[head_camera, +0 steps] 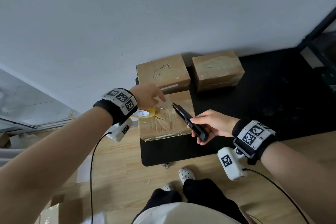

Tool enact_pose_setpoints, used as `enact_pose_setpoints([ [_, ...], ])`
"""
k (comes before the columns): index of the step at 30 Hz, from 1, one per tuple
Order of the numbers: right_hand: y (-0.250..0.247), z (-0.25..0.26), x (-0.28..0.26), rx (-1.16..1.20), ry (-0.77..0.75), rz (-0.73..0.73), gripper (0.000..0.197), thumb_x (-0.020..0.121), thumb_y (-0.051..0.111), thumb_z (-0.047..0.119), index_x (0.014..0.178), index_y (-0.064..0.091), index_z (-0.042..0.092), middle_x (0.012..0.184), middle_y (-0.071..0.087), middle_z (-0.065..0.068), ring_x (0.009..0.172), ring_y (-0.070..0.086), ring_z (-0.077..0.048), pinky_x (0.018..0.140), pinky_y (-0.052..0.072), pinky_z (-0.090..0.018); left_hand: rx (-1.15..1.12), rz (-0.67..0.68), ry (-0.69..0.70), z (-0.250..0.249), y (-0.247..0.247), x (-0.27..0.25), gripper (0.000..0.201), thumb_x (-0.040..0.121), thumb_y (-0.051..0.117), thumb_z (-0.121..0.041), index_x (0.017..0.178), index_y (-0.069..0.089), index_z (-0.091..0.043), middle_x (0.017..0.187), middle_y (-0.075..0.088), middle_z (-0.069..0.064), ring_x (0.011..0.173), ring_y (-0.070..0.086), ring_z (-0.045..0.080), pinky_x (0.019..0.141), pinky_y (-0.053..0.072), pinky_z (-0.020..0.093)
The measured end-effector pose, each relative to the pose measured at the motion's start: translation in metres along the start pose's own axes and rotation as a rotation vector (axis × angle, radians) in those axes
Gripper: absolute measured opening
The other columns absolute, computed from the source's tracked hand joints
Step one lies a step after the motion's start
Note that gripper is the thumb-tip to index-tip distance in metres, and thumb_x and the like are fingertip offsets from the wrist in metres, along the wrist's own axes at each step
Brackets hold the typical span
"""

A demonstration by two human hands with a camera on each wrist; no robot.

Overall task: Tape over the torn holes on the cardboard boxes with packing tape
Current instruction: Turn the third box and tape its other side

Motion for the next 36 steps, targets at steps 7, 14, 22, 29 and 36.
enact_pose_setpoints([
  [7, -0.005, -0.008, -0.007, -0.02, 0.008, 0.032, 0.037, 0.1, 0.047, 0.022, 0.115, 0.055, -0.01, 0.084, 0.064, -0.018, 0.067, 0.064, -0.03, 0.059, 0.057, -0.038, -0.04, 0.011, -0.021, 0.006, 0.0, 0.002, 0.033, 0.092, 0.052, -0.016, 0.121, 0.062, -0.028, 0.092, 0.041, -0.007, 0.108, 0.05, 0.017, 0.087, 0.032, 0.022],
  [14, -0.019, -0.014, -0.017, -0.076, -0.029, 0.058, 0.036, 0.097, 0.052, 0.02, 0.116, 0.056, -0.01, 0.088, 0.066, -0.017, 0.075, 0.066, -0.032, 0.066, 0.058, -0.038, -0.144, -0.042, -0.053, 0.017, 0.001, 0.001, 0.032, 0.089, 0.055, -0.015, 0.116, 0.065, -0.029, 0.092, 0.044, -0.007, 0.092, 0.045, 0.011, 0.084, 0.034, 0.023],
  [22, -0.065, -0.035, -0.011, -0.193, -0.053, -0.329, 0.019, 0.09, 0.063, 0.018, 0.105, 0.064, 0.005, 0.098, 0.069, -0.017, 0.09, 0.07, -0.029, 0.075, 0.058, -0.044, -0.194, -0.064, -0.06, 0.02, 0.005, 0.002, 0.031, 0.085, 0.057, -0.013, 0.107, 0.069, -0.032, 0.107, 0.063, -0.002, 0.102, 0.056, 0.012, 0.091, 0.045, 0.03],
  [29, -0.068, -0.063, 0.054, -0.908, 0.131, -0.633, 0.039, 0.09, 0.063, 0.037, 0.115, 0.056, 0.008, 0.109, 0.063, -0.008, 0.096, 0.062, -0.025, 0.079, 0.051, -0.034, -0.199, -0.079, -0.045, 0.02, 0.004, 0.003, 0.029, 0.087, 0.053, -0.012, 0.106, 0.07, -0.027, 0.107, 0.066, -0.002, 0.1, 0.058, 0.012, 0.087, 0.041, 0.022],
  [36, -0.06, -0.075, 0.069, -1.231, 0.073, -0.661, 0.038, 0.094, 0.055, 0.038, 0.118, 0.052, 0.009, 0.118, 0.054, -0.008, 0.101, 0.061, -0.029, 0.076, 0.047, -0.035, -0.146, -0.081, -0.036, 0.022, 0.005, 0.002, 0.03, 0.086, 0.053, -0.012, 0.105, 0.07, -0.027, 0.108, 0.068, -0.003, 0.102, 0.06, 0.013, 0.094, 0.045, 0.029],
])
Point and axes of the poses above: each hand's wrist, its own x-axis towards the middle knuckle, its own y-axis out of the palm, z = x × y, the point moved 2 cm from there along x, towards the middle knuckle
